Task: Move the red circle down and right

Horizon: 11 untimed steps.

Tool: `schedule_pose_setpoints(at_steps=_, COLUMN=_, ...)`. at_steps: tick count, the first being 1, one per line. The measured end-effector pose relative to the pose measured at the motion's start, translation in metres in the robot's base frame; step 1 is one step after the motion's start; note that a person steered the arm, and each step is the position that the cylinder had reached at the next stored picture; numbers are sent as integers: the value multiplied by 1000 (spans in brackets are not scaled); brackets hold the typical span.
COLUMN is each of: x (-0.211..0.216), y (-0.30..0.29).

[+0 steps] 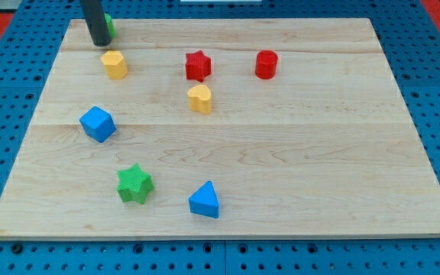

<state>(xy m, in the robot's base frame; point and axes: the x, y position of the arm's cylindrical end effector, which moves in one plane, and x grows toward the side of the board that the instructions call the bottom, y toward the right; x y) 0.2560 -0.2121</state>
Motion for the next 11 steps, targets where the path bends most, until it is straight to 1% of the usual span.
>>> schedule_pose_setpoints(at_steps=1, x=4, y=11)
schedule_pose_setpoints(at_steps=2, x=4, y=53)
schedule_pose_setpoints(at_steps=3, x=4, y=132)
schedule_pose_setpoints(at_steps=4, x=16, y=183)
schedule_pose_setpoints(at_steps=5, x=43, y=228)
schedule_pose_setpoints(at_steps=7, x=43, y=327)
schedule_pose_setpoints(at_steps=8, x=54, y=363)
schedule_pose_setpoints(at_steps=10, x=121, y=385)
schedule_pose_setpoints(at_steps=11, x=132, y=396)
